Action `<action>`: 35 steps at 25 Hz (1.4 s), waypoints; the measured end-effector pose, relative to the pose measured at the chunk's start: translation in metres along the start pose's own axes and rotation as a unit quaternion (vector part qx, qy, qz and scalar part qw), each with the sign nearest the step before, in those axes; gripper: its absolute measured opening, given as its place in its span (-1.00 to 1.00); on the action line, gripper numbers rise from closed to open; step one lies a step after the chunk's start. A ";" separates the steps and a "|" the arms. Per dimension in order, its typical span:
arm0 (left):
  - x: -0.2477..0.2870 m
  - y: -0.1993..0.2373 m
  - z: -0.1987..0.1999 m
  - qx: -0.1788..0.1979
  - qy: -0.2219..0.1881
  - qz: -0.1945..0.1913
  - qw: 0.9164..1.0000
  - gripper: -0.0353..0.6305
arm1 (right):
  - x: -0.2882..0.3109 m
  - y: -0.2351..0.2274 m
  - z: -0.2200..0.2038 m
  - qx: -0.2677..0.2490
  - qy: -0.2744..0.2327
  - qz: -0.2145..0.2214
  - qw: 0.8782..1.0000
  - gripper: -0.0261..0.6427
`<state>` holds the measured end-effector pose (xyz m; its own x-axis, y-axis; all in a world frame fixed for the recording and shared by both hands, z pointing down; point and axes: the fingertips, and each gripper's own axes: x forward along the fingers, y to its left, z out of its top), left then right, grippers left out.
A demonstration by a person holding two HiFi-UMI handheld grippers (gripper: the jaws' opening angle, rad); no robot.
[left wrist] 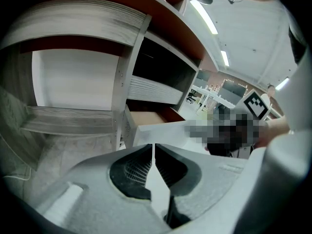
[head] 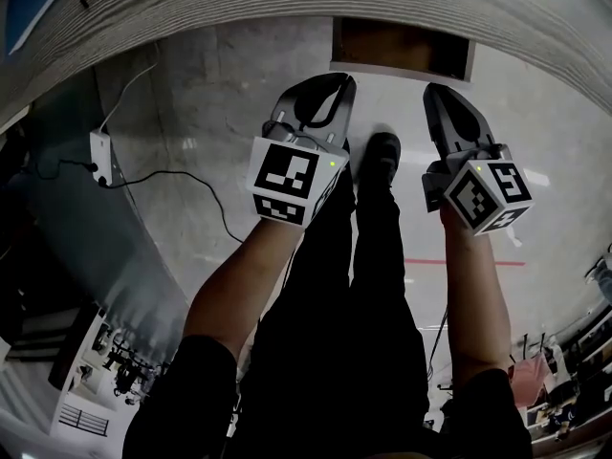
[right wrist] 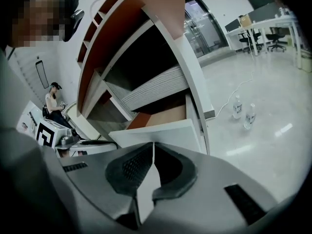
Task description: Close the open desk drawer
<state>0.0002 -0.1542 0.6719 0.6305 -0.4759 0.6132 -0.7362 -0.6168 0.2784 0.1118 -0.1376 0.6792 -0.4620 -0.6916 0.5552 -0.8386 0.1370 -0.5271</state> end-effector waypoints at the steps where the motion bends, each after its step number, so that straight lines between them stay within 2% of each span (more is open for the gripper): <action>1: 0.001 0.000 0.003 0.000 -0.003 0.000 1.000 -0.82 | 0.002 0.000 0.003 0.000 -0.001 0.000 1.000 -0.87; 9: 0.003 0.010 0.028 0.001 -0.032 0.006 0.999 -0.82 | 0.016 -0.001 0.019 0.003 -0.009 0.001 1.000 -0.87; 14: 0.000 0.019 0.043 0.006 -0.045 0.011 0.999 -0.82 | 0.028 -0.007 0.039 -0.015 -0.018 0.002 1.000 -0.88; 21: 0.000 0.023 0.046 0.004 -0.046 0.011 0.999 -0.82 | 0.050 -0.018 0.067 -0.050 -0.023 -0.007 0.998 -0.88; 35: 0.005 0.024 0.055 -0.001 -0.051 0.018 0.999 -0.82 | 0.064 -0.026 0.081 -0.064 -0.020 -0.014 0.998 -0.88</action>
<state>-0.0007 -0.2059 0.6414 0.6260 -0.5589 0.5439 -0.7588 -0.5974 0.2595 0.1277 -0.2428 0.6767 -0.4284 -0.7241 0.5405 -0.8822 0.2056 -0.4237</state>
